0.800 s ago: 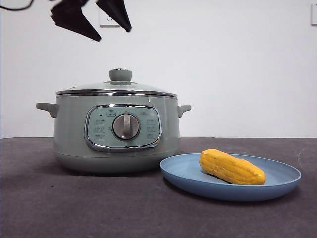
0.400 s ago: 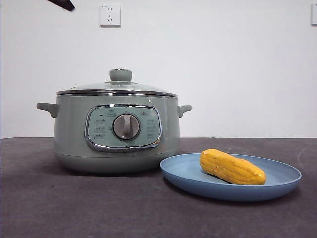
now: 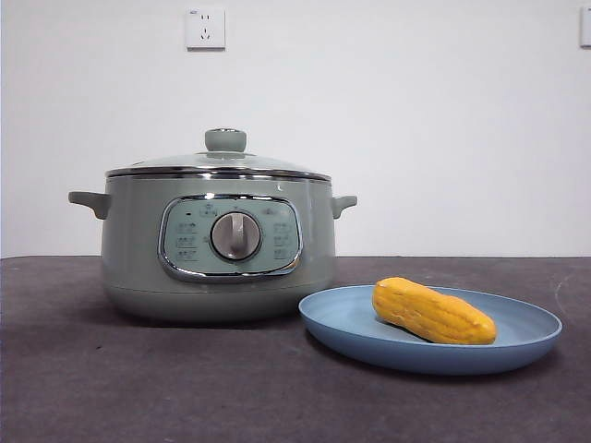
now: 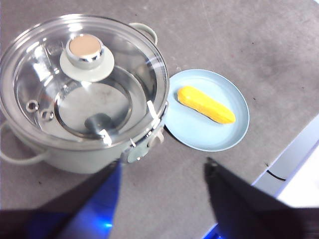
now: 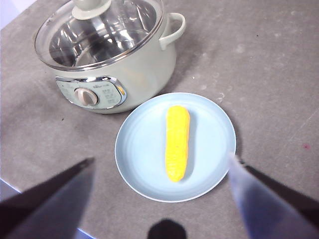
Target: Take the corn out from the steamer,put the corn on the plate,close the lid
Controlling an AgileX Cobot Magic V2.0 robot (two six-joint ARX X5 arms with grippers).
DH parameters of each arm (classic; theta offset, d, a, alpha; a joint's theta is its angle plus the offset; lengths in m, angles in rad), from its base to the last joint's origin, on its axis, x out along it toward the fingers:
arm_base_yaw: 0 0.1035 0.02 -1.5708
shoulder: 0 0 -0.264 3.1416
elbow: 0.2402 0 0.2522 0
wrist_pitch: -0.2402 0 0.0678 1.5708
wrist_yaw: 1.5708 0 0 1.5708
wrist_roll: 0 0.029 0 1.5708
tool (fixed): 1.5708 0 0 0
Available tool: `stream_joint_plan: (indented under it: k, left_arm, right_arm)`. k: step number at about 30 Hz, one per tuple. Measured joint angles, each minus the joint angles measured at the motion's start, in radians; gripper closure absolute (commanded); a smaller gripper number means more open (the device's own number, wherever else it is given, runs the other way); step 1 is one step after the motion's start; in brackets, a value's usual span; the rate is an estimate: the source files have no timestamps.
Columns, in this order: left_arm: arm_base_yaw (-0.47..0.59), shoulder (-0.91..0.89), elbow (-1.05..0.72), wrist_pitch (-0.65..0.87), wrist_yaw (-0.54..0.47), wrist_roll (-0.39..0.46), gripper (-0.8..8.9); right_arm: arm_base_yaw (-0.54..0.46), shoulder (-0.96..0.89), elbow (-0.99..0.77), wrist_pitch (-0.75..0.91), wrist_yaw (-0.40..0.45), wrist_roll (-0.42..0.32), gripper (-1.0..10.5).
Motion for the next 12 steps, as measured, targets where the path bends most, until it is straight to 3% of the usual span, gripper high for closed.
stream_joint_plan:
  k: [3, 12]
  left_arm:
    - [0.0, -0.005, 0.0, -0.021, 0.0, -0.001, 8.22]
    - [0.0, -0.006, 0.0, -0.034, 0.0, -0.004, 8.16]
  right_arm:
    - [0.0, 0.0, 0.0, 0.0, 0.0, 0.0, 9.6]
    - [0.0, 0.0, 0.0, -0.001, 0.0, 0.0, 9.5]
